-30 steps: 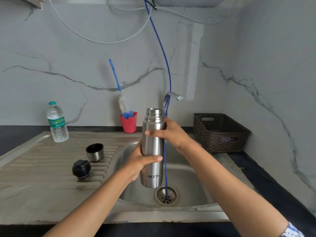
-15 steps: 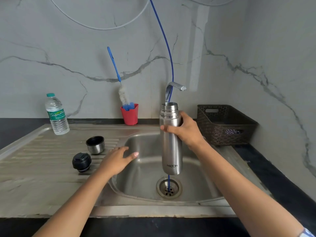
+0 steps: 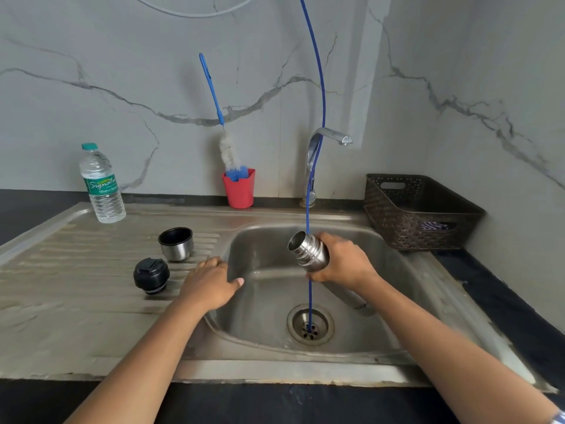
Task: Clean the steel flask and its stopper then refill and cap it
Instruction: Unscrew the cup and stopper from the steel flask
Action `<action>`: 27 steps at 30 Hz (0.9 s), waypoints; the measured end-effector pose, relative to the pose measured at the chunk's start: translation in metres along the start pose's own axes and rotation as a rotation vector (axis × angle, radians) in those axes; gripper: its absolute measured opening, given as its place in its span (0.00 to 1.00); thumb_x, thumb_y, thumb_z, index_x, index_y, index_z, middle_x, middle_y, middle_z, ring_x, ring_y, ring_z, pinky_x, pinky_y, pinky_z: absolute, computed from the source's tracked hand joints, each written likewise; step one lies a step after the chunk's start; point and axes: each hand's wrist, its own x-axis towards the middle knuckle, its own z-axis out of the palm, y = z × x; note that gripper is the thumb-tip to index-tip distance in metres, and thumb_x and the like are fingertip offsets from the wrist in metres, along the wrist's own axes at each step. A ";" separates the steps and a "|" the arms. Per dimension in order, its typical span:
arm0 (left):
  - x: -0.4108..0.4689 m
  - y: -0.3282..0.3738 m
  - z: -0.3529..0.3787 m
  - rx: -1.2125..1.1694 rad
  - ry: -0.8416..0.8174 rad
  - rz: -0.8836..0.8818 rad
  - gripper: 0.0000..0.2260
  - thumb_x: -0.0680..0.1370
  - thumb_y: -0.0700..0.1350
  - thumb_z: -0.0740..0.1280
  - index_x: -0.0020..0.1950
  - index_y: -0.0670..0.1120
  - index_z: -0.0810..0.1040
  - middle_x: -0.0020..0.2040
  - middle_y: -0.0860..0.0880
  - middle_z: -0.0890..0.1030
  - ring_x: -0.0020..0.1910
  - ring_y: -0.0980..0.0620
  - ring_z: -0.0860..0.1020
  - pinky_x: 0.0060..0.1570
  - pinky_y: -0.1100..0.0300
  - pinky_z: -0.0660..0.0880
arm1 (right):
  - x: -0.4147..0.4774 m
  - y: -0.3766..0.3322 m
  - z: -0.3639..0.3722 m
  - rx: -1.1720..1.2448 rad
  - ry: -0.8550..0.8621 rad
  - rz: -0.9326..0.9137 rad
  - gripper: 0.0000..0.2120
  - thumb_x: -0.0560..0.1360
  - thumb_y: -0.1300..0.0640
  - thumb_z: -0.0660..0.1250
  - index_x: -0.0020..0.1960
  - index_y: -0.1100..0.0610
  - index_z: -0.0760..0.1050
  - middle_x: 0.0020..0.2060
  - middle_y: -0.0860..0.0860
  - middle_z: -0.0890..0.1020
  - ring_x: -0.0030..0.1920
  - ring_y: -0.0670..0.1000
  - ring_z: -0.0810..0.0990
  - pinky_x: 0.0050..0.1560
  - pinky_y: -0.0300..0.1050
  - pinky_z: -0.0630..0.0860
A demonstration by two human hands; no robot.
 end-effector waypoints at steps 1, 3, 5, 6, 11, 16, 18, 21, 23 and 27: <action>0.001 -0.001 0.000 -0.005 -0.001 0.000 0.30 0.81 0.60 0.55 0.77 0.44 0.59 0.77 0.48 0.58 0.75 0.47 0.57 0.72 0.52 0.59 | -0.001 0.001 0.003 -0.058 -0.015 -0.006 0.31 0.60 0.45 0.76 0.60 0.48 0.69 0.48 0.43 0.75 0.50 0.49 0.75 0.44 0.43 0.69; 0.002 -0.003 0.001 -0.005 0.002 0.001 0.30 0.81 0.60 0.55 0.77 0.45 0.59 0.77 0.48 0.57 0.75 0.47 0.57 0.72 0.52 0.59 | -0.001 0.002 0.010 -0.158 -0.039 -0.026 0.33 0.61 0.45 0.76 0.62 0.48 0.68 0.52 0.46 0.76 0.53 0.51 0.75 0.46 0.44 0.71; 0.004 -0.004 0.001 -0.011 0.002 -0.003 0.29 0.81 0.60 0.54 0.77 0.45 0.59 0.77 0.49 0.57 0.75 0.47 0.57 0.72 0.52 0.59 | -0.001 0.002 0.015 -0.239 -0.077 -0.045 0.35 0.62 0.45 0.75 0.65 0.49 0.66 0.55 0.47 0.76 0.57 0.52 0.74 0.50 0.46 0.74; 0.004 -0.005 0.001 -0.014 0.002 -0.004 0.29 0.81 0.60 0.54 0.77 0.45 0.59 0.77 0.49 0.57 0.75 0.47 0.57 0.72 0.52 0.59 | -0.001 0.001 0.017 -0.280 -0.096 -0.055 0.36 0.63 0.45 0.75 0.67 0.49 0.65 0.56 0.48 0.75 0.58 0.52 0.73 0.51 0.47 0.74; 0.000 -0.002 0.001 -0.004 0.003 -0.007 0.29 0.81 0.61 0.53 0.77 0.45 0.59 0.78 0.48 0.55 0.76 0.46 0.56 0.72 0.52 0.56 | -0.002 0.000 0.024 -0.415 -0.158 -0.090 0.38 0.65 0.45 0.74 0.70 0.50 0.62 0.59 0.49 0.74 0.61 0.52 0.71 0.51 0.48 0.74; -0.005 0.001 0.000 0.001 -0.013 -0.015 0.30 0.81 0.61 0.53 0.78 0.45 0.57 0.79 0.48 0.52 0.77 0.46 0.52 0.73 0.51 0.53 | -0.004 -0.001 0.030 -0.514 -0.199 -0.125 0.36 0.66 0.45 0.74 0.68 0.51 0.62 0.59 0.50 0.73 0.61 0.52 0.70 0.48 0.46 0.75; -0.005 0.002 0.000 0.001 -0.015 -0.017 0.30 0.81 0.61 0.53 0.78 0.45 0.57 0.79 0.48 0.52 0.77 0.46 0.51 0.73 0.51 0.53 | -0.003 0.000 0.030 -0.521 -0.198 -0.124 0.35 0.66 0.45 0.73 0.68 0.51 0.62 0.59 0.50 0.73 0.61 0.53 0.70 0.48 0.47 0.75; -0.004 0.002 0.001 0.010 -0.027 -0.019 0.31 0.80 0.62 0.52 0.78 0.46 0.56 0.79 0.48 0.51 0.77 0.46 0.50 0.73 0.51 0.52 | -0.005 0.001 0.030 -0.536 -0.204 -0.123 0.34 0.67 0.45 0.73 0.68 0.52 0.63 0.59 0.51 0.72 0.61 0.53 0.70 0.48 0.48 0.75; -0.004 0.002 0.002 0.018 -0.034 -0.023 0.31 0.80 0.63 0.52 0.78 0.46 0.56 0.79 0.48 0.50 0.77 0.46 0.49 0.74 0.51 0.51 | -0.006 0.001 0.032 -0.557 -0.213 -0.128 0.34 0.67 0.46 0.73 0.67 0.52 0.63 0.59 0.51 0.72 0.61 0.53 0.70 0.47 0.47 0.75; -0.003 0.003 0.003 0.021 -0.045 -0.030 0.32 0.80 0.64 0.52 0.78 0.47 0.56 0.79 0.48 0.48 0.78 0.46 0.48 0.74 0.51 0.50 | -0.005 0.003 0.035 -0.595 -0.221 -0.144 0.33 0.67 0.46 0.73 0.67 0.52 0.63 0.59 0.51 0.72 0.61 0.53 0.70 0.47 0.47 0.74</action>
